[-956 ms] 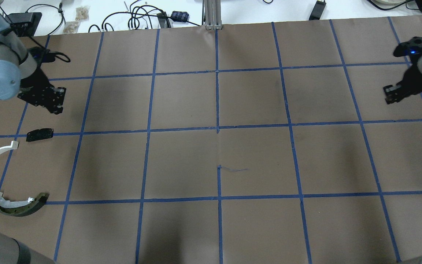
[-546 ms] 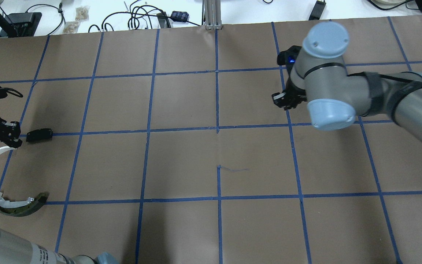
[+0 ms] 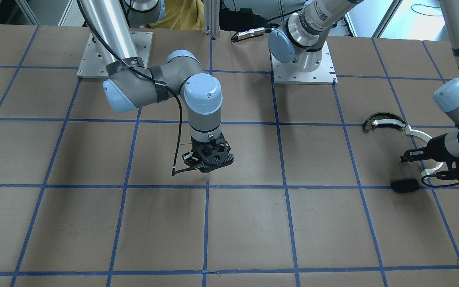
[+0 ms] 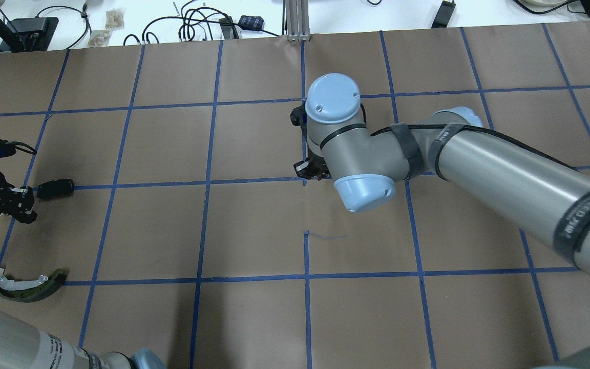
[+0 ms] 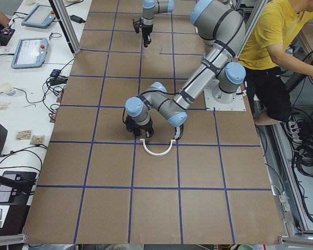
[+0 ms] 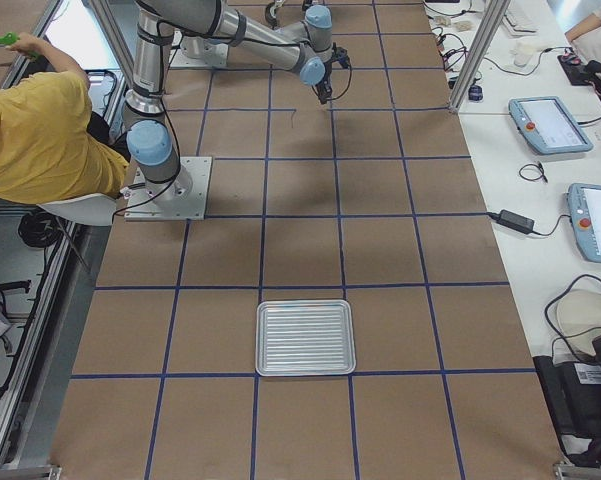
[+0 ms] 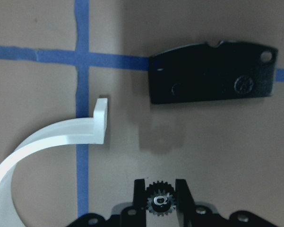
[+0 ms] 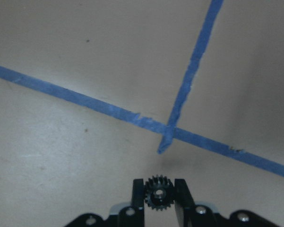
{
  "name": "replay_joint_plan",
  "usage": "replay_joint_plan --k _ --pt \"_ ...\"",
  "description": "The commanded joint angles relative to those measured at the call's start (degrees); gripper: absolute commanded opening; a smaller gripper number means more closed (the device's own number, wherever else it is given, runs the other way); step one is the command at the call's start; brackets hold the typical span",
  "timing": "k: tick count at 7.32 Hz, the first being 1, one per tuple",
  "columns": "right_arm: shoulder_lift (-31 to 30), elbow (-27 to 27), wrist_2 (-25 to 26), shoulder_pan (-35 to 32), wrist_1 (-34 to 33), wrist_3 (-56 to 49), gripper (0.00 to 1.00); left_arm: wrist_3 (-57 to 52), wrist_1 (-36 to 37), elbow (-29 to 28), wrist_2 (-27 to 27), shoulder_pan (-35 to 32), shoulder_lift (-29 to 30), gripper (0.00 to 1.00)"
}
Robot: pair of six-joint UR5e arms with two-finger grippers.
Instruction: Place bearing gear from tray to pile
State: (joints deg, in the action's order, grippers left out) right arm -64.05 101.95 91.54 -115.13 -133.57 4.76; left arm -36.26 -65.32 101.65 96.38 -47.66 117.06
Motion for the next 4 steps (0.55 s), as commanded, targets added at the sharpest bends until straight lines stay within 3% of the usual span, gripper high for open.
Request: replay_joint_plan --k 1,2,3,4 --pt "0.6 0.5 -0.4 -1.8 0.8 1.8 0.19 0.0 -0.4 0.3 1.5 0.0 0.0 0.00" --pt "1.2 1.3 -0.2 -1.8 0.0 1.7 0.34 -0.1 -1.0 0.5 1.7 0.0 -0.4 0.06" --pt "1.2 1.0 0.0 -1.8 -0.6 1.1 0.93 -0.1 -1.8 0.5 1.8 0.1 -0.7 0.08" --pt "0.0 -0.3 0.7 0.1 -2.6 -0.8 1.00 -0.1 -3.7 0.5 2.9 0.0 -1.0 0.20"
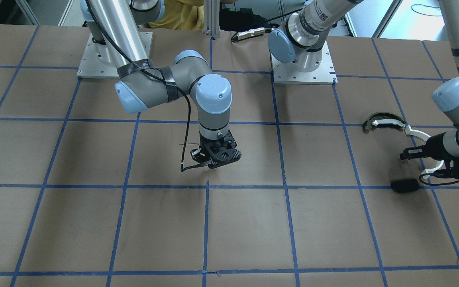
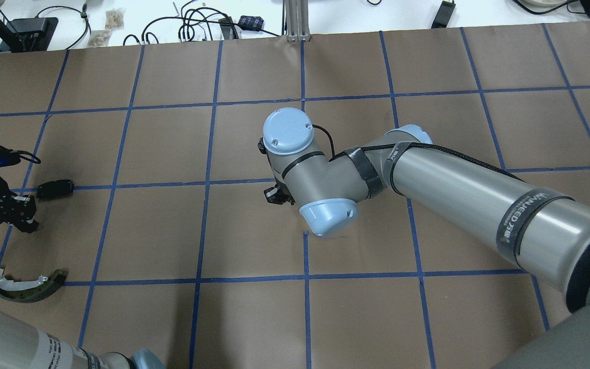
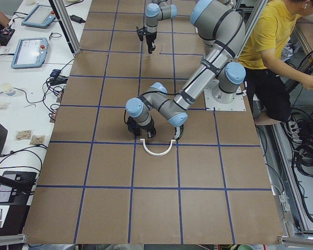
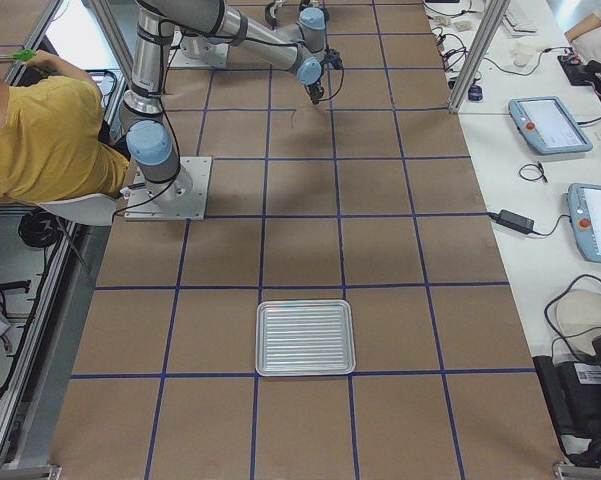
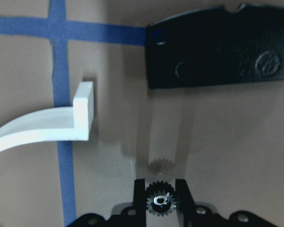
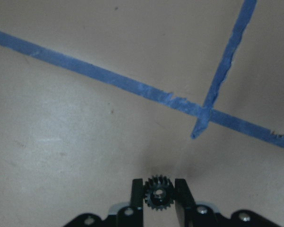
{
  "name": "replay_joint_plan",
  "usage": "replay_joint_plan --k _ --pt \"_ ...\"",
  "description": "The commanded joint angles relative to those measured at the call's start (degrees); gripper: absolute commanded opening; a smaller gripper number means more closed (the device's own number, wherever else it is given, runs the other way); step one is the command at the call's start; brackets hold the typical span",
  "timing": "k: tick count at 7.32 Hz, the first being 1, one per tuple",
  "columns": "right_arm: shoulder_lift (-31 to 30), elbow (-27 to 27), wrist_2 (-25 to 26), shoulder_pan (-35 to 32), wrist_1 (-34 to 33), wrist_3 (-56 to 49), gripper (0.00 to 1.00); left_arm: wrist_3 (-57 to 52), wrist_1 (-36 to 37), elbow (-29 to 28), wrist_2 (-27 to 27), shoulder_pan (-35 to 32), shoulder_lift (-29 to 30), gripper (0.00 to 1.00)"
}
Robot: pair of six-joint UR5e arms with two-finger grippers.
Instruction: Place bearing gear from tray to pile
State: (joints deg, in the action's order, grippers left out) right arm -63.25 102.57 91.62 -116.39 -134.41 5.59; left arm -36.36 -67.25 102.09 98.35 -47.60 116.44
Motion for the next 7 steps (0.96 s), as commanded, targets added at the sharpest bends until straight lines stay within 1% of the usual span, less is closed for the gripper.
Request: replay_joint_plan --k 1,2,3,4,5,6,7 --pt "-3.2 -4.4 0.9 4.5 2.7 -4.3 1.00 -0.2 -1.7 -0.1 1.0 0.0 -0.3 0.58" --pt "-5.4 -9.1 0.4 10.0 14.5 -5.3 1.00 -0.2 -1.7 -0.1 1.5 0.0 -0.3 0.99" --pt "-8.1 -13.3 0.6 15.2 22.2 -9.1 1.00 -0.1 -1.8 -0.1 2.6 -0.1 -0.3 1.00" --pt "-10.6 -16.1 0.8 19.8 26.5 -17.1 1.00 0.0 -1.9 -0.1 2.7 -0.4 -0.3 1.00" --pt "-13.3 -17.3 0.7 23.6 29.8 -18.7 1.00 0.5 -1.7 -1.3 1.6 -1.6 -0.9 1.00" --pt "-17.1 -17.8 0.1 24.6 33.3 -18.0 1.00 0.9 -0.9 -4.0 1.8 -7.5 -2.4 1.00" --pt "-21.8 -16.9 0.1 25.5 36.6 -18.2 1.00 4.3 -1.8 -8.4 1.6 -15.7 -3.5 1.00"
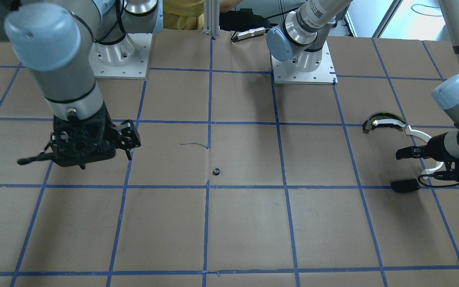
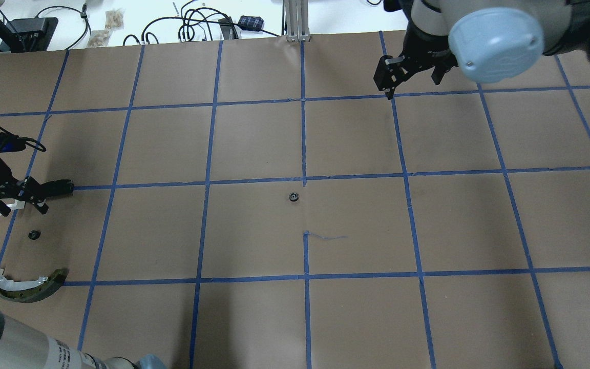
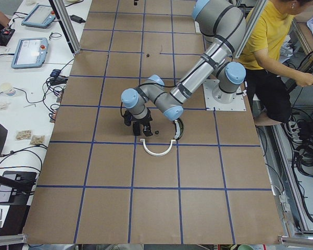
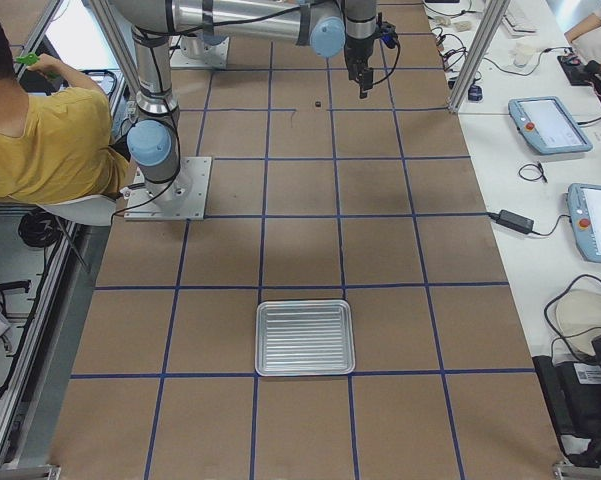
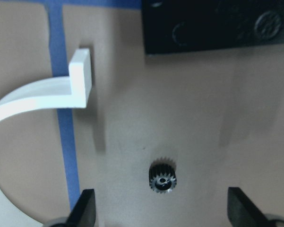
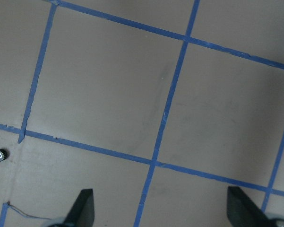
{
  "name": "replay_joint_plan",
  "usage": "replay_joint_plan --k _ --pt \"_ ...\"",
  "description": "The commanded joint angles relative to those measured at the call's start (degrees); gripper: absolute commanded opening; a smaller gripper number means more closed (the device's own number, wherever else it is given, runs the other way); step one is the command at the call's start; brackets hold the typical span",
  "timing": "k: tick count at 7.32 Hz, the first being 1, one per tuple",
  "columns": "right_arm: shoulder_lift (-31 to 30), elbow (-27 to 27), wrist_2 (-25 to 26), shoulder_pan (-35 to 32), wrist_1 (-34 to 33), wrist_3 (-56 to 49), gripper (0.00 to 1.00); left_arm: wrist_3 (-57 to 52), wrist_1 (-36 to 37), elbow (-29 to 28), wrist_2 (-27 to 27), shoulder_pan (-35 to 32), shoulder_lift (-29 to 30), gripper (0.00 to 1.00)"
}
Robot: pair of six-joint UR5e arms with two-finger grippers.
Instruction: Place bearing gear from tray to pile
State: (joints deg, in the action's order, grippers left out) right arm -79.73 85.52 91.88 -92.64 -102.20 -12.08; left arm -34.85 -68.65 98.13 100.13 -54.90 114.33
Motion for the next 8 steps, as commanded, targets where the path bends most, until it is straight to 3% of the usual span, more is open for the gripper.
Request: replay_joint_plan --k 1,2,3,5,8 --pt "-7.7 0.5 -0.6 1.1 4.7 0.0 1.00 10.9 -0.3 -5.2 -2.7 -14.8 -1.7 1.00" --pt "-7.8 -0.1 -2.8 1.1 4.9 2.2 1.00 21.8 0.3 -5.1 -9.7 -20.8 -1.7 1.00" --pt "-8.1 -0.2 -3.1 1.1 5.1 2.9 1.00 30.1 1.1 -5.1 -11.3 -28.3 -1.0 1.00" --pt "-7.6 0.1 -2.4 1.0 5.8 10.3 1.00 43.8 4.4 -4.6 -11.2 -41.6 1.0 1.00" --pt "-8.0 -1.2 -2.5 1.4 12.9 9.5 1.00 49.9 7.6 -2.0 -12.1 -50.7 2.6 1.00"
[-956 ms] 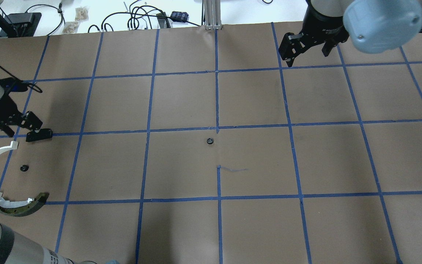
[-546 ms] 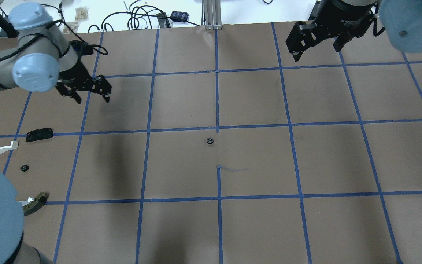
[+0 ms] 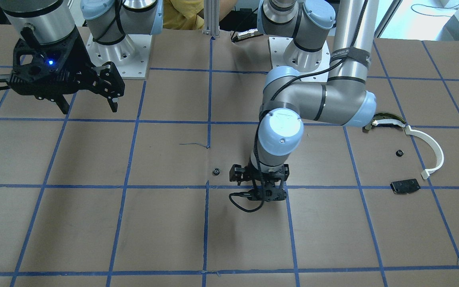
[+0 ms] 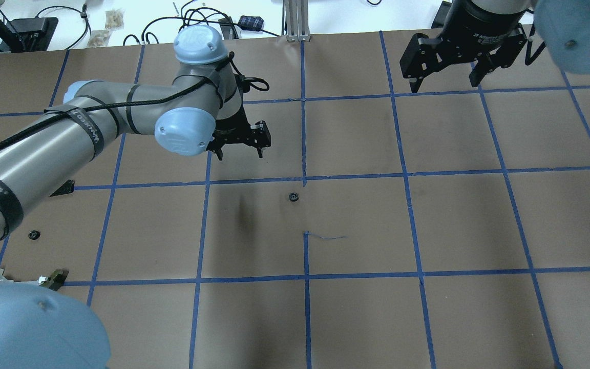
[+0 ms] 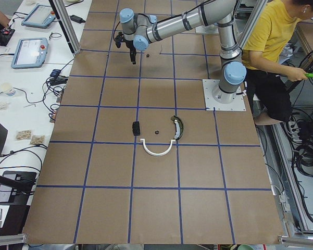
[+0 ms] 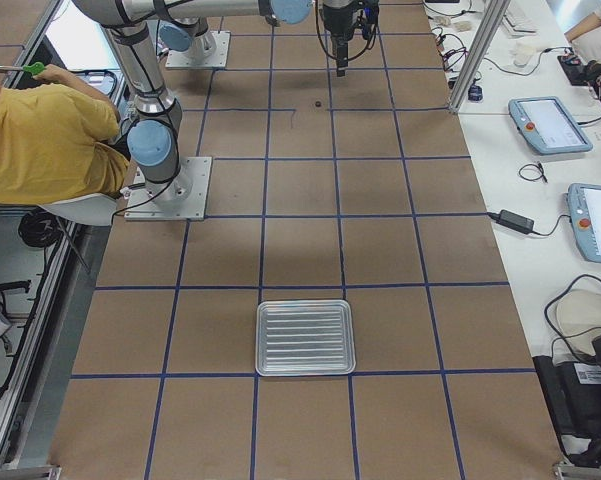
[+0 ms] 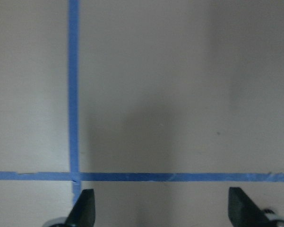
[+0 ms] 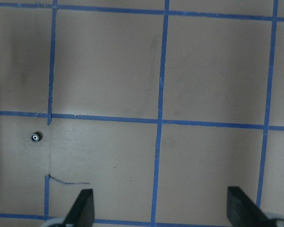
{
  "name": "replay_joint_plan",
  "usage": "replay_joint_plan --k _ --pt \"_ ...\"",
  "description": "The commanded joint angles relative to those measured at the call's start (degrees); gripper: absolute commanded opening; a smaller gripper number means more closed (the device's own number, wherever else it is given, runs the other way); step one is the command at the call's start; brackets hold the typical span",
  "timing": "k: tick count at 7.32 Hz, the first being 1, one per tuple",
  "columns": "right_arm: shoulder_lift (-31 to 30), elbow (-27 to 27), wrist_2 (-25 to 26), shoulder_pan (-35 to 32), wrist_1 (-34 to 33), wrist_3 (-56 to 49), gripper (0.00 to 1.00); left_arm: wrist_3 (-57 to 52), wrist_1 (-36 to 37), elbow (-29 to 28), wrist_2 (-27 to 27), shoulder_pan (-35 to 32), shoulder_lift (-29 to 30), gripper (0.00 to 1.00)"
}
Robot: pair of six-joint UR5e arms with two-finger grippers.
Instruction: Place bearing gear from tray to pile
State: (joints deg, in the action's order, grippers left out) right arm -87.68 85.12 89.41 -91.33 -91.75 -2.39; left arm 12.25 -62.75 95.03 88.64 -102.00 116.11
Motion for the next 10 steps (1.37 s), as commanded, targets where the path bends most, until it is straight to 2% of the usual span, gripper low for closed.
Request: replay_joint_plan --k 1,3,6,7,8,9,10 --pt "0.1 -0.4 0.1 0.4 2.1 -1.2 1.00 2.9 1.8 1.3 -3.4 -4.3 1.4 1.00" --pt "0.1 0.2 -0.2 0.3 1.9 -3.1 1.00 3.0 4.0 1.9 -4.1 -5.9 3.2 1.00" --pt "0.1 0.3 0.0 0.3 2.0 -3.5 1.00 3.2 3.7 2.1 -4.0 -7.5 4.9 1.00" --pt "0.1 0.3 -0.2 0.2 2.0 -3.3 1.00 3.0 3.7 2.4 -3.9 -7.5 5.2 0.93" --pt "0.1 0.3 -0.1 0.2 2.1 -2.9 1.00 3.0 3.8 2.4 -3.9 -7.5 5.5 0.77" --pt "0.1 0.3 -0.3 0.1 2.1 -2.9 1.00 3.0 3.8 2.4 -3.8 -7.5 5.9 0.71" --pt "0.1 0.3 -0.3 0.1 2.1 -3.0 1.00 2.9 3.9 2.4 -3.8 -7.5 5.9 0.50"
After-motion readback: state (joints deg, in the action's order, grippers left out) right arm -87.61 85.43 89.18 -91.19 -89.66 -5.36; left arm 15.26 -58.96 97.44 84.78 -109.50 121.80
